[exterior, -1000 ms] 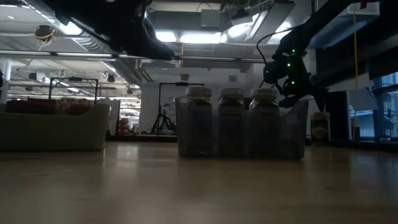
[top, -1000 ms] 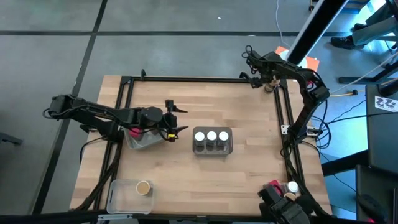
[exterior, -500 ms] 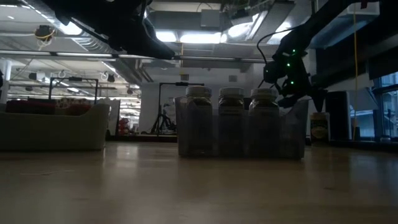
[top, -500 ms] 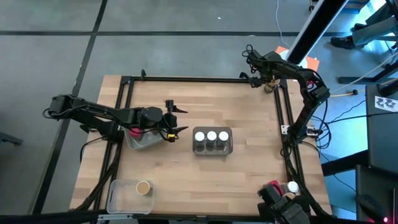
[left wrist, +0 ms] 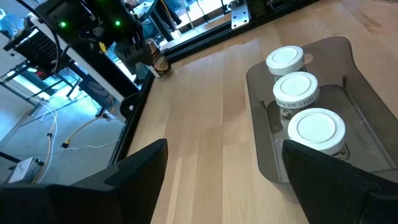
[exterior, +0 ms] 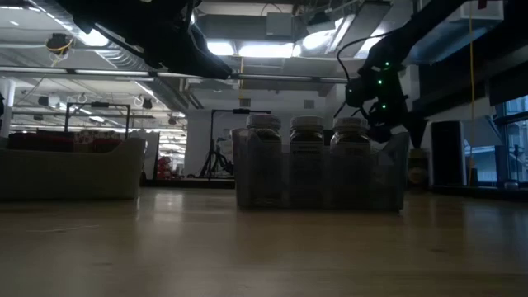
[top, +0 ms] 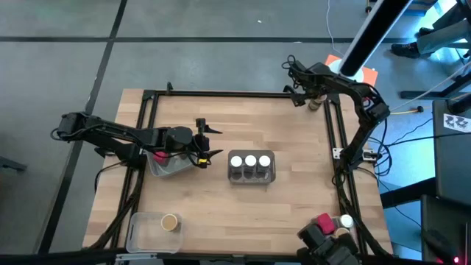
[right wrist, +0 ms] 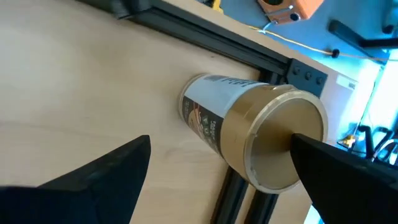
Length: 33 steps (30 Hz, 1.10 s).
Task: Sort spices by type
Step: Put the top gold seasoning bottle into the transparent bin
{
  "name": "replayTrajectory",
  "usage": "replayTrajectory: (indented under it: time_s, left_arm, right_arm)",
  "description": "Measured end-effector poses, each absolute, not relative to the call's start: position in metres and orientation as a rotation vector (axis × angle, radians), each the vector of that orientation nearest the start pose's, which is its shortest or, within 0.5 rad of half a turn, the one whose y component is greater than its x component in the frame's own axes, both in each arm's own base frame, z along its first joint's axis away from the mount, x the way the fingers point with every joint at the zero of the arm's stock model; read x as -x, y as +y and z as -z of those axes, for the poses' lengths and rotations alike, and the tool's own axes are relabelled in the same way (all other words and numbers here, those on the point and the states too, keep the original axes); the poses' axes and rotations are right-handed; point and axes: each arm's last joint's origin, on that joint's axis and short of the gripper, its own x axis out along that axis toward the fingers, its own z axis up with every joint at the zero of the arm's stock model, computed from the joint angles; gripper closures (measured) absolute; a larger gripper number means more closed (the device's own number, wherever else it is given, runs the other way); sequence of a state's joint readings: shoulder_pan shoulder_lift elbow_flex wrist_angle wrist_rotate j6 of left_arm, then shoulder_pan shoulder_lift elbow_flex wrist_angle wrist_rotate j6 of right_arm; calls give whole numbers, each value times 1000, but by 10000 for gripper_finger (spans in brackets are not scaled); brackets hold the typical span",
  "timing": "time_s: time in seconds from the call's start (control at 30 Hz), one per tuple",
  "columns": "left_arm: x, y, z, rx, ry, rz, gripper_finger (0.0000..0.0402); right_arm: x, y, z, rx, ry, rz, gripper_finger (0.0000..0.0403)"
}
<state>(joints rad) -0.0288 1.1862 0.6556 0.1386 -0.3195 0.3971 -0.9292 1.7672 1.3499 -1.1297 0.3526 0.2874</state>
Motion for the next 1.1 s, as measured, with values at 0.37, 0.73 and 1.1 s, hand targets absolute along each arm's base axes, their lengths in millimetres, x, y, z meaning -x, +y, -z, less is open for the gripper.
replayTrajectory:
  time_s: [0.37,0.73,1.1]
  left_arm:
    - [-251,2,-240,-458,440,-207,99]
    - [-251,2,-240,-456,440,-207,99]
    - [-251,2,-240,-449,437,-209,99]
  right_arm:
    - [-219,-237,-229,-630,1441,1096,24]
    - [-267,-194,-244,-599,1400,851,24]
    - [-282,-185,-284,-475,1357,828,24]
